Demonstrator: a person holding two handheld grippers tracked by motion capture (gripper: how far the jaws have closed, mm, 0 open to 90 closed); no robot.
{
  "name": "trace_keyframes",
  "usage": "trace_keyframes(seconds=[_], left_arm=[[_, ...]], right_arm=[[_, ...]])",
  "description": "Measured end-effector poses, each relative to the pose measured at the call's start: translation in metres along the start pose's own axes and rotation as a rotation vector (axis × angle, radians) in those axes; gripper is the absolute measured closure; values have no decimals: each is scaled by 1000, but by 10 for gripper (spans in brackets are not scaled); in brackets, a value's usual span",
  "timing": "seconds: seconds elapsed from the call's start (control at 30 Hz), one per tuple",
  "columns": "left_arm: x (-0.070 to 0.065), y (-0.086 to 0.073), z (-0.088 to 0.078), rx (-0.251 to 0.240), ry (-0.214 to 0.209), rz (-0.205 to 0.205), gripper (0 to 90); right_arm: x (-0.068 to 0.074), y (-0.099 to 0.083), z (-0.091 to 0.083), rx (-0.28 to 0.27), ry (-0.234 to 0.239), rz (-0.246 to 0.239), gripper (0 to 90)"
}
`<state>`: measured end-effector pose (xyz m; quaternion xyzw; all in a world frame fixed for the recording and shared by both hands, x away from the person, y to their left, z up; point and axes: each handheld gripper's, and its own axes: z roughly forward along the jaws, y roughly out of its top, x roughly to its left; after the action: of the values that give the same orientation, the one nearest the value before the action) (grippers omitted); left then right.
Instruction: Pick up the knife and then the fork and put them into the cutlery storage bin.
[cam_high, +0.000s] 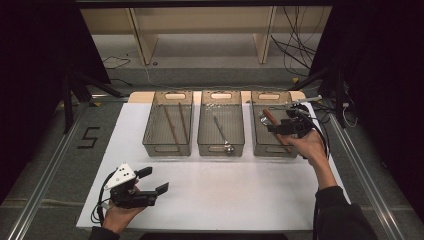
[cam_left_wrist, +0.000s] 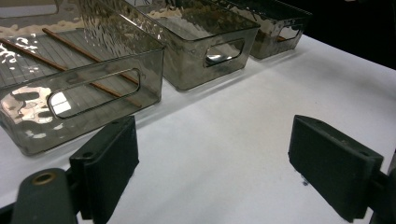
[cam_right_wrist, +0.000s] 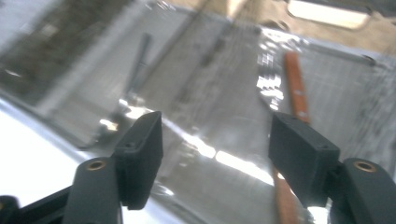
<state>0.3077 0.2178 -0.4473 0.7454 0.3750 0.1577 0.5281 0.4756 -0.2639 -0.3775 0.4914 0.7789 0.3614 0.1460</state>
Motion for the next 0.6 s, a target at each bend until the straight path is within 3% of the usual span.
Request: trace_keyframes(seconds=[0.13, 0.3, 0.6], left_arm=[[-1, 0, 0, -2, 0, 1, 155], [0, 0, 0, 0, 0, 0, 155], [0, 0, 0, 4, 3, -1, 155]], right_arm=[[19, -9, -6, -50, 53, -3, 311], [41, -22, -13, -110, 75, -42, 286], [67, -49, -18, -172, 132, -80, 277]])
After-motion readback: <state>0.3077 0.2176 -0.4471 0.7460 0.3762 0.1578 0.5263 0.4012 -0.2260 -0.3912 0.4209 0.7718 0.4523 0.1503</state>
